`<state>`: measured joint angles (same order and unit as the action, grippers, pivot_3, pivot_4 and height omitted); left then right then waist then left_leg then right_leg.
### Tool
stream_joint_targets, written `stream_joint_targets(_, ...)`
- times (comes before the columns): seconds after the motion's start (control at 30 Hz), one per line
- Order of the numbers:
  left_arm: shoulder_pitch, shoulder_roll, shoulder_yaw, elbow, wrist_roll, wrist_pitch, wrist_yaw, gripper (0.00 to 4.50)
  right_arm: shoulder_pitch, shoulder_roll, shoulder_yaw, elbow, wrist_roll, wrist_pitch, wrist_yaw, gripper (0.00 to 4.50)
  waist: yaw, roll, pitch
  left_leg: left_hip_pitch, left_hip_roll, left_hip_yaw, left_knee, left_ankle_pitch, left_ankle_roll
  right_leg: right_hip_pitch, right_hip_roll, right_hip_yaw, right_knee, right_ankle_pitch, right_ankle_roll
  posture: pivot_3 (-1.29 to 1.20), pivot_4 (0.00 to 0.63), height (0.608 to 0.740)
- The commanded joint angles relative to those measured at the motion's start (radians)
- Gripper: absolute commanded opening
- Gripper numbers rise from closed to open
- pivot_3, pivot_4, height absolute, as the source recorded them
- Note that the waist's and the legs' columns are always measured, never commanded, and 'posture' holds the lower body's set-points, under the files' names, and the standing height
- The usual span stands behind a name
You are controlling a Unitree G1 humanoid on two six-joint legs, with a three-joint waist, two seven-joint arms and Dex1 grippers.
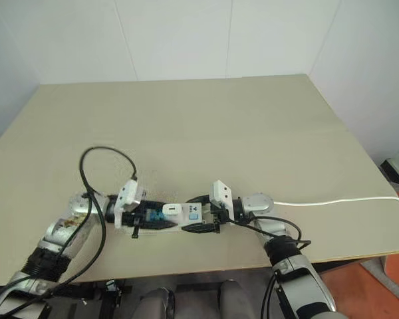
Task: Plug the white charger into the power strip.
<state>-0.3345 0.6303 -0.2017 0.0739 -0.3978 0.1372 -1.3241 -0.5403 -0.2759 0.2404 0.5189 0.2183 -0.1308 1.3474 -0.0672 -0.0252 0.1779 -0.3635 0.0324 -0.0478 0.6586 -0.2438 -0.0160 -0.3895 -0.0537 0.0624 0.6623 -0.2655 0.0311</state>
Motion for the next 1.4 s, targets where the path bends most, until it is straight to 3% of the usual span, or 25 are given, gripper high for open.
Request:
stream_joint_targets(0.03, 0.034, 0.004, -0.024, 0.032, 0.016, 0.053, -0.018, 3.28, -0.008, -0.004, -0.019, 0.008, 0.002, -0.003, -0.016, 3.42, 0.001, 0.001, 0.000, 0.000, 0.000, 0.000, 0.000, 0.000, 0.000, 0.000, 0.000, 0.000, 0.000, 0.000, 0.000, 0.00, 0.150, 0.740)
stream_joint_targets(0.17, 0.032, -0.003, -0.013, 0.032, 0.015, 0.063, -0.023, 4.49, -0.008, -0.003, -0.020, 0.008, 0.002, -0.005, -0.016, 3.42, 0.001, 0.002, -0.001, 0.000, 0.000, 0.000, 0.000, 0.000, 0.000, 0.000, 0.000, 0.000, 0.000, -0.001, 0.002, 0.00, 0.150, 0.740)
stream_joint_targets(0.33, 0.031, -0.006, 0.007, 0.020, 0.017, 0.045, -0.025, 4.49, -0.008, 0.000, -0.021, 0.009, 0.003, -0.011, -0.014, 3.42, 0.001, 0.002, -0.001, 0.000, 0.000, 0.000, 0.000, 0.000, 0.000, 0.000, 0.000, 0.000, 0.000, -0.001, 0.001, 0.00, 0.150, 0.740)
stream_joint_targets(0.43, 0.019, 0.011, 0.035, 0.015, 0.002, 0.064, -0.037, 4.50, -0.012, 0.001, -0.022, 0.018, 0.001, -0.018, -0.015, 4.44, 0.001, 0.002, -0.001, 0.000, 0.000, 0.000, 0.000, 0.000, 0.000, 0.000, 0.000, 0.000, 0.000, -0.001, 0.001, 0.00, 0.150, 0.740)
stream_joint_targets(0.47, 0.016, 0.018, 0.046, 0.013, 0.000, 0.067, -0.036, 4.50, -0.015, -0.001, -0.020, 0.020, 0.000, -0.011, -0.014, 4.48, 0.001, 0.002, -0.001, 0.000, 0.000, 0.000, 0.000, 0.000, 0.000, 0.000, 0.000, 0.000, 0.000, -0.001, 0.001, 0.00, 0.150, 0.740)
stream_joint_targets(0.77, -0.009, 0.086, 0.139, -0.022, -0.042, 0.071, -0.069, 4.50, 0.007, -0.068, -0.060, -0.061, 0.021, -0.036, -0.015, 4.48, 0.007, 0.002, 0.000, -0.008, -0.001, 0.000, 0.000, 0.000, 0.000, -0.006, -0.001, -0.001, -0.002, 0.000, 0.000, 0.00, 0.150, 0.740)
stream_joint_targets(0.97, -0.002, 0.151, 0.200, -0.061, -0.090, 0.082, -0.118, 4.50, 0.073, -0.200, -0.137, -0.212, 0.071, 0.016, -0.019, 4.48, 0.024, 0.003, 0.001, -0.023, -0.001, 0.000, 0.001, 0.000, 0.000, -0.020, -0.002, -0.001, -0.003, 0.000, 0.000, 0.00, 0.150, 0.740)
stream_joint_targets(1.4, 0.142, 0.341, 0.422, -0.095, -0.131, 0.066, -0.181, 4.50, 0.231, -0.443, -0.327, -0.440, 0.177, 0.130, -0.044, 4.48, 0.024, 0.003, 0.004, -0.024, -0.001, 0.001, 0.000, 0.000, 0.000, -0.020, -0.002, -0.002, -0.007, 0.000, 0.000, 0.00, 0.150, 0.740)
